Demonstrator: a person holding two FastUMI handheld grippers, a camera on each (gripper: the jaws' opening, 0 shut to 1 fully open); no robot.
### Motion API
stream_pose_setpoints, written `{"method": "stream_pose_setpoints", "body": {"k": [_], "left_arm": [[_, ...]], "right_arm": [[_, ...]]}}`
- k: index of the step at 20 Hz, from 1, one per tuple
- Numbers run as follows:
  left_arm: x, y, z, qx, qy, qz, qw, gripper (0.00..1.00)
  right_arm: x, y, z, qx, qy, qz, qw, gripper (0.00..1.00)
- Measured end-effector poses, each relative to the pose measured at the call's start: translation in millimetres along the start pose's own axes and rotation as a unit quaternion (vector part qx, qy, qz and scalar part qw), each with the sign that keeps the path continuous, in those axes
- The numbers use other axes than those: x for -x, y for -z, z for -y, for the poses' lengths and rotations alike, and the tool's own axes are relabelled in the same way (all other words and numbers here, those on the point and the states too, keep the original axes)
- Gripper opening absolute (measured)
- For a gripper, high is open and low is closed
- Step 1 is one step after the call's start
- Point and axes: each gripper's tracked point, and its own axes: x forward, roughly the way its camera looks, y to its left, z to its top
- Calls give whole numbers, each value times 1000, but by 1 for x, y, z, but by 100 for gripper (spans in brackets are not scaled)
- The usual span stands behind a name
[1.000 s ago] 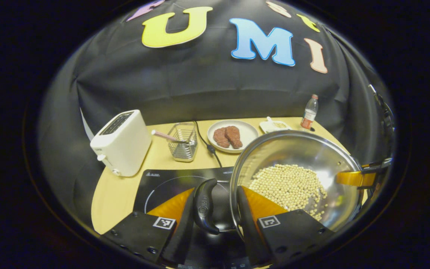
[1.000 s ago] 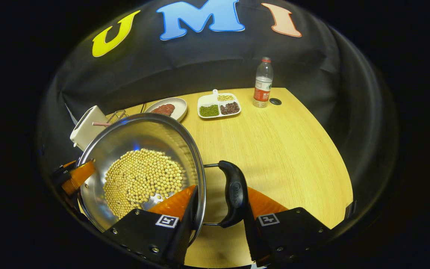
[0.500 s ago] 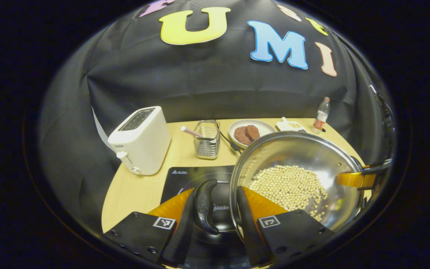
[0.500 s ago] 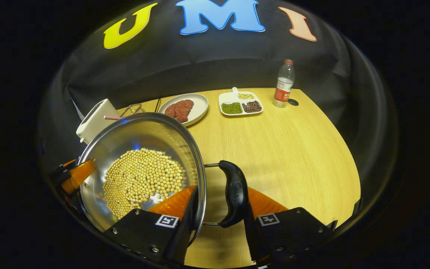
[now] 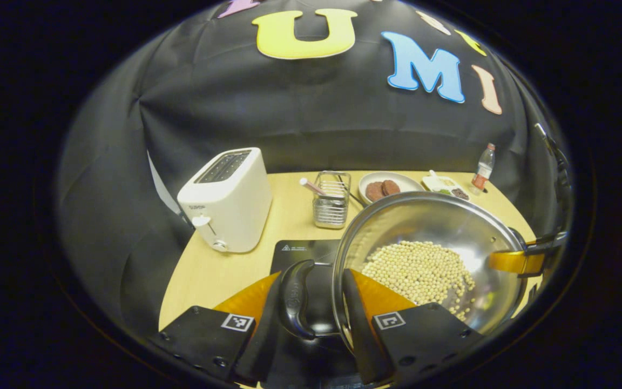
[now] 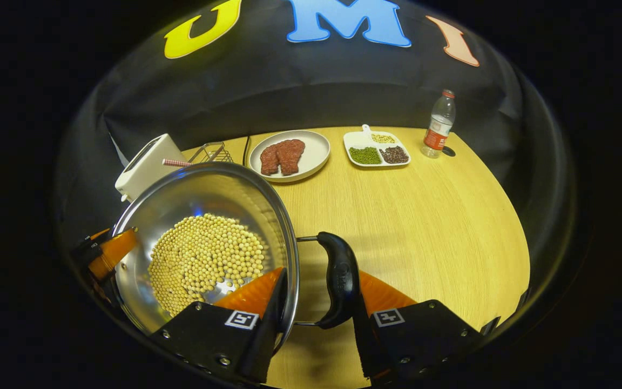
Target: First push the handle of the pot to place it horizontally, then grasp the pot with both hands and set it on the induction cooktop.
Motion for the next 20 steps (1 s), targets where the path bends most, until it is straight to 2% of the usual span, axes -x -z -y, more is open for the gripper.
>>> {"method": "stream_pose_setpoints", "body": {"k": [12, 13, 14, 20], "left_arm": [[-28, 9, -49, 8, -7, 1, 1000, 63], [-31, 10, -53, 7, -8, 2, 1000, 70], [-31, 10, -53, 6, -8, 2, 1000, 63], [-50, 20, -66, 9, -4, -3, 1000, 63]], "right_arm": [[-24, 3, -48, 5, 1, -10, 1000, 62], [-25, 3, -51, 5, 2, -10, 1000, 63], [-28, 4, -55, 5, 2, -10, 1000, 63], [-38, 8, -66, 1, 5, -18, 1000, 63]]}}
